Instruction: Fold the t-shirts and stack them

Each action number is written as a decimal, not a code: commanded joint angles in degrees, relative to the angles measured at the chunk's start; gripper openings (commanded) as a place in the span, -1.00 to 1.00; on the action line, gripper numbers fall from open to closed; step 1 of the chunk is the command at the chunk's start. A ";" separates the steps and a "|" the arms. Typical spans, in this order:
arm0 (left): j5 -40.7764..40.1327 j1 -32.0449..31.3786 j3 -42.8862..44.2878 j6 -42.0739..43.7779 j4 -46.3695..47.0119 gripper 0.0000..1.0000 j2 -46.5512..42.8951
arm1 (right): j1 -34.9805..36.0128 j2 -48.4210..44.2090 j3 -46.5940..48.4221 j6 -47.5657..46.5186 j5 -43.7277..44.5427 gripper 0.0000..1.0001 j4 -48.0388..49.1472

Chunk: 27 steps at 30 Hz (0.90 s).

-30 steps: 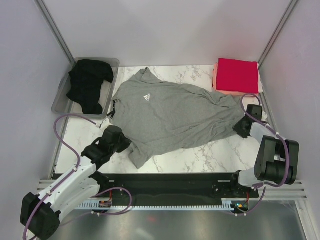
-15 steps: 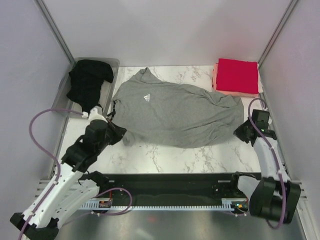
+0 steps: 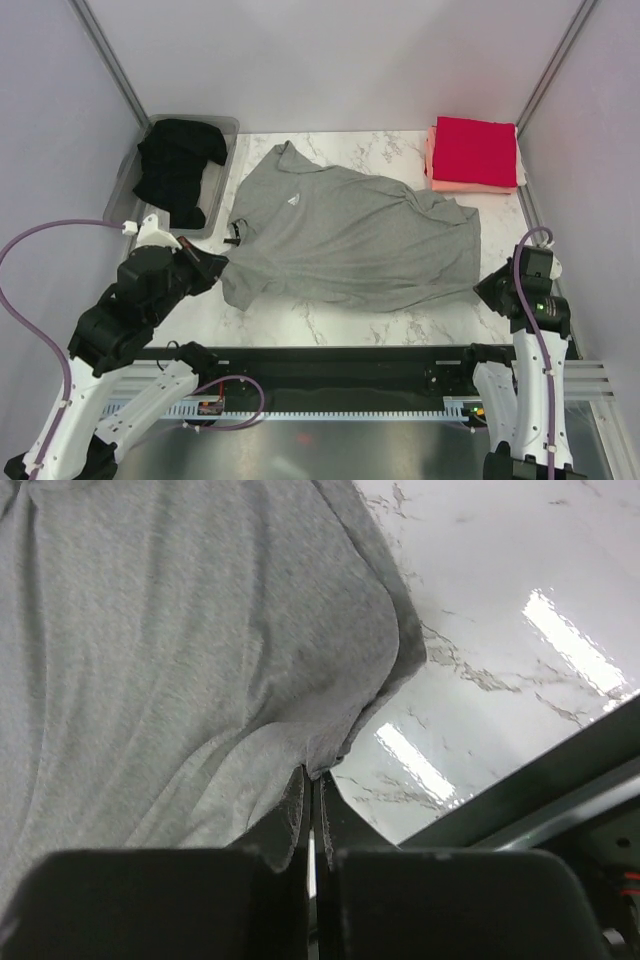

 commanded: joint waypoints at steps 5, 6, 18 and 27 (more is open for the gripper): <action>-3.01 0.36 3.10 10.58 -4.06 -0.96 6.23 | 1.04 0.81 10.41 1.18 10.52 -1.00 -4.56; -3.81 0.36 3.37 11.38 -4.15 -0.96 7.55 | 1.13 2.47 11.82 1.00 11.67 -1.00 -4.30; -12.87 9.23 26.74 22.46 -6.26 -0.96 19.78 | -9.49 14.35 5.06 -1.71 1.83 -1.00 6.43; -0.92 10.02 39.82 19.30 -0.37 -0.96 26.80 | -10.47 21.72 30.78 3.82 -7.83 -1.00 6.53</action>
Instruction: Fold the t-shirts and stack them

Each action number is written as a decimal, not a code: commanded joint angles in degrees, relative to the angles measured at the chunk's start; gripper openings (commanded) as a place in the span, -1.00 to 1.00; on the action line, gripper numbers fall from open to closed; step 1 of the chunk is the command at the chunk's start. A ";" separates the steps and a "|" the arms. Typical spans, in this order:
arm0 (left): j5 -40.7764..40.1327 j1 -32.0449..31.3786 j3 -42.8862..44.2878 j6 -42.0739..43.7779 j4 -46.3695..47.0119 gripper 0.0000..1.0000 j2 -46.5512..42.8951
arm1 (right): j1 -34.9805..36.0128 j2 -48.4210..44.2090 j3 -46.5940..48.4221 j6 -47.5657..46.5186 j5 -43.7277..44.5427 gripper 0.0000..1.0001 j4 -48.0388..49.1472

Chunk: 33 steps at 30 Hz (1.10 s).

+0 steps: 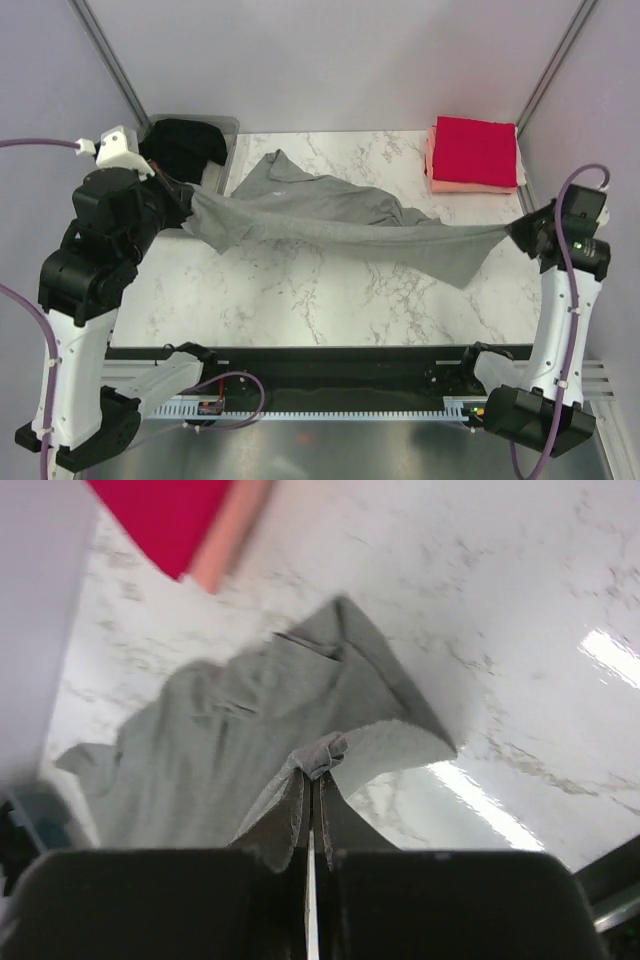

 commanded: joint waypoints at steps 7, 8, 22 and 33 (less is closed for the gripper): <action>8.41 0.36 24.82 6.49 13.29 -0.96 3.85 | 1.77 4.33 45.68 -6.48 2.24 -1.00 -3.22; 9.81 0.36 24.30 7.97 18.18 -0.96 2.45 | 3.00 2.41 47.03 -7.27 2.87 -1.00 -3.13; -5.20 -7.96 21.58 9.24 31.07 -0.96 -14.69 | 32.52 -21.33 41.77 1.52 50.41 -1.00 3.19; -7.40 -16.07 9.62 7.90 29.58 -0.96 -13.23 | 36.94 -13.53 41.16 -8.24 34.96 -1.00 7.50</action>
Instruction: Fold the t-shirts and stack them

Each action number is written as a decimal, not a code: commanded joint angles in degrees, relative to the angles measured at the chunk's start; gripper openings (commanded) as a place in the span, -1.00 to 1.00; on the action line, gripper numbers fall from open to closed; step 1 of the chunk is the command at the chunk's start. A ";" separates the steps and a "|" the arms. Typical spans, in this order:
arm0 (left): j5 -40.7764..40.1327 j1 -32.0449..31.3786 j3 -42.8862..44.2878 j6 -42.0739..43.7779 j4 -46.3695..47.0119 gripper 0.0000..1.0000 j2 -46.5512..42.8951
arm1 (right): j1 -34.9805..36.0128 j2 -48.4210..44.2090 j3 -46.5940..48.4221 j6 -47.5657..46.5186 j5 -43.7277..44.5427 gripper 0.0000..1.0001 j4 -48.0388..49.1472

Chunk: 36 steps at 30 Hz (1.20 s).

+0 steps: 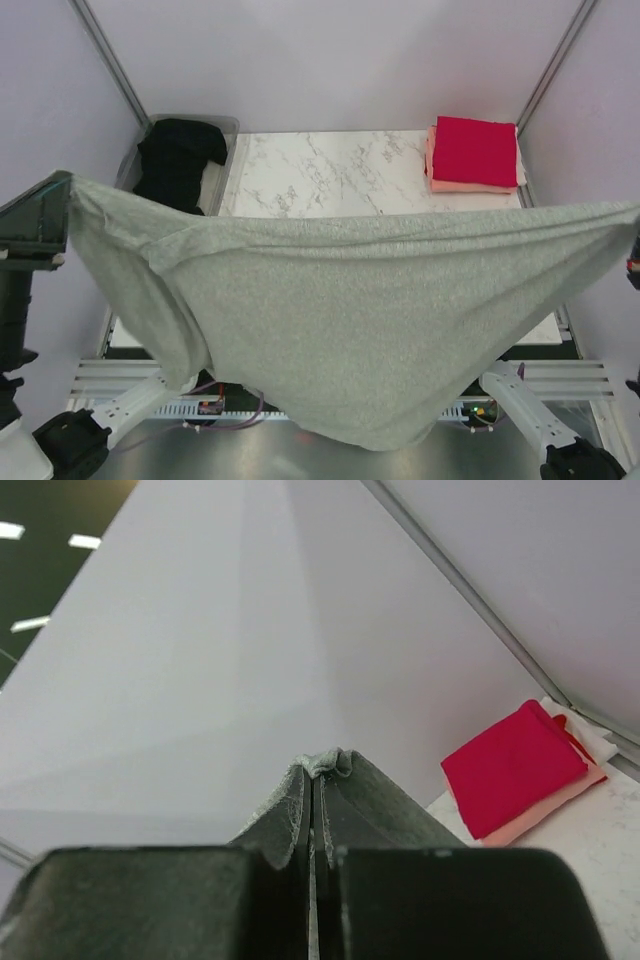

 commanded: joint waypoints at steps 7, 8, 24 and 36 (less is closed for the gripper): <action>-7.97 -1.39 -1.76 5.68 2.82 -0.96 15.30 | 0.11 18.84 -10.26 -6.79 -6.63 -1.00 11.28; -8.15 -1.39 -1.41 6.66 3.96 -0.96 17.16 | 0.11 21.75 -9.21 -7.14 -7.24 -1.00 12.42; 31.30 23.49 29.22 -3.18 20.76 -0.96 42.08 | -7.19 32.63 6.11 -12.41 -18.33 -1.00 28.75; 37.02 23.49 -32.87 -4.30 13.93 -0.96 -2.39 | -7.27 -9.22 -47.47 -3.11 -7.95 -1.00 21.14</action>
